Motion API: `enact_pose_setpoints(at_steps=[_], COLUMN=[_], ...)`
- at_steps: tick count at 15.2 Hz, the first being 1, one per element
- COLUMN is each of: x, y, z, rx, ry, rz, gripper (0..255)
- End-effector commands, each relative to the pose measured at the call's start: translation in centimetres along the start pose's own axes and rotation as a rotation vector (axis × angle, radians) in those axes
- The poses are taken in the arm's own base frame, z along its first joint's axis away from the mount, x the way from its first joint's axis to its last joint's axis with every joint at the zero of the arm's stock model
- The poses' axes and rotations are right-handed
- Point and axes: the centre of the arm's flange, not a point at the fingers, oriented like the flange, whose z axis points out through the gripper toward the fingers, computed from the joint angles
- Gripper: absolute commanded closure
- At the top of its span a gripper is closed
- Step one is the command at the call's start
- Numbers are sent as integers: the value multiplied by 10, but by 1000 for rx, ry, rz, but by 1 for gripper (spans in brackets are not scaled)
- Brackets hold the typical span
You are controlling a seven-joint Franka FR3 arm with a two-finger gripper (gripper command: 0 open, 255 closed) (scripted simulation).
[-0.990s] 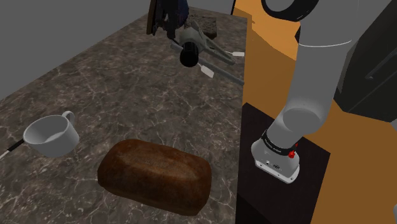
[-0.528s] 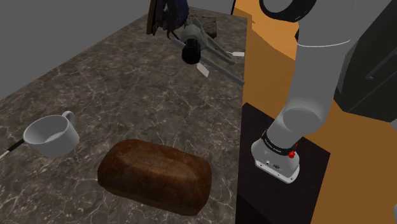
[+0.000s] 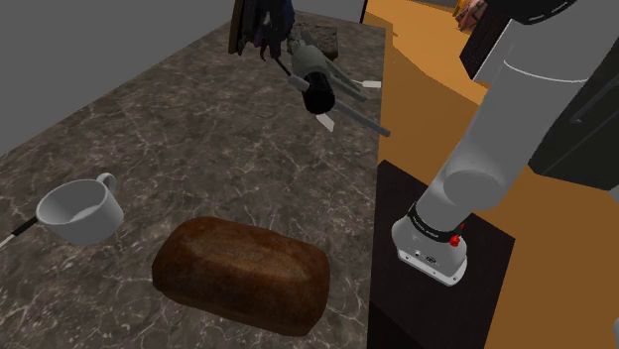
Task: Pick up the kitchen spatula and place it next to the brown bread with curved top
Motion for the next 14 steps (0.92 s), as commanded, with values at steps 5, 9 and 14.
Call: enact_pose_setpoints(at_steps=[5,9,14], x=[-51,-82,-121], y=[-64,-106,-159], z=[8,12,16], rx=[2,2,2], ry=[-6,-6,-6], rz=[2,2,2], gripper=[255,255,255])
